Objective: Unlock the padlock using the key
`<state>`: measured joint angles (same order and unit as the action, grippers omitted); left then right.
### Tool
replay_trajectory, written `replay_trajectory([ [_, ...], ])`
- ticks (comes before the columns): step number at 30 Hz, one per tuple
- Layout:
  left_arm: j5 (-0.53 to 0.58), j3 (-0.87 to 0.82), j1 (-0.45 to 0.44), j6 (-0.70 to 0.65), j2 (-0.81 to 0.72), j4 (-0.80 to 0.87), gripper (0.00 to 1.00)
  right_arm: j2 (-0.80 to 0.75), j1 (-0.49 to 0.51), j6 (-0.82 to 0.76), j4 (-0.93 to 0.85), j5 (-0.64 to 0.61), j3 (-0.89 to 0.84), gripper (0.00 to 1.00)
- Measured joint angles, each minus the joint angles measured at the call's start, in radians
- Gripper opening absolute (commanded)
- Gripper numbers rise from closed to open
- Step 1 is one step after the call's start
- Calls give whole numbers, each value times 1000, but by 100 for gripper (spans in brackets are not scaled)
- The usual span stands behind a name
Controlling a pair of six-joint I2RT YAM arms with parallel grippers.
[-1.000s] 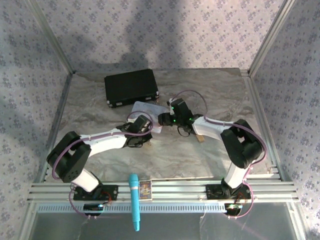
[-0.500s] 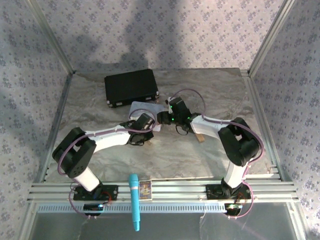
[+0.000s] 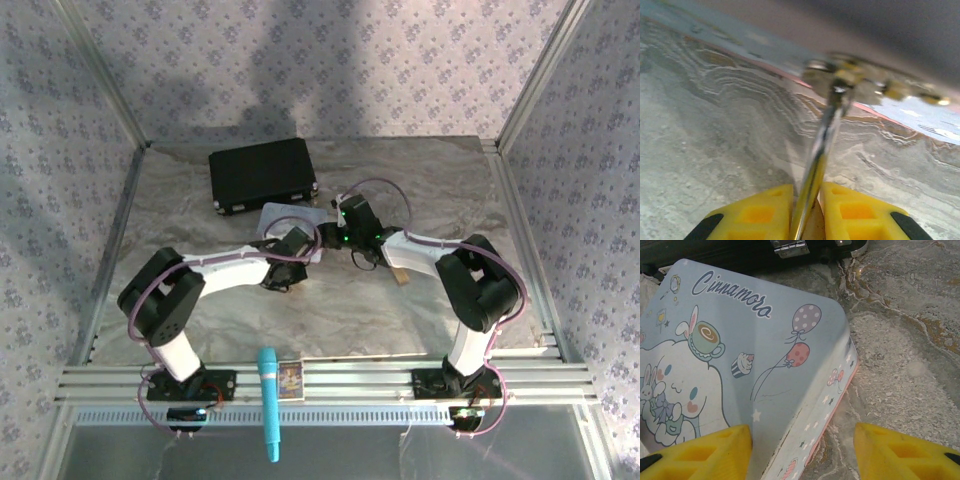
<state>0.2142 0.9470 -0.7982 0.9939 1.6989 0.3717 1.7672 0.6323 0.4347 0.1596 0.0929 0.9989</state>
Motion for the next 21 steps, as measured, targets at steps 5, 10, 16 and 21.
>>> replay_trajectory([
  [5,27,35,-2,-53,15,68,17,0,-4,0,5,1,-2,57],
  [10,53,68,5,-140,26,144,15,0,-9,1,16,15,-8,56],
  [16,95,95,6,-190,48,209,17,0,-10,4,31,32,-15,55],
  [21,140,109,4,-194,71,239,27,0,-15,4,31,42,-15,55],
])
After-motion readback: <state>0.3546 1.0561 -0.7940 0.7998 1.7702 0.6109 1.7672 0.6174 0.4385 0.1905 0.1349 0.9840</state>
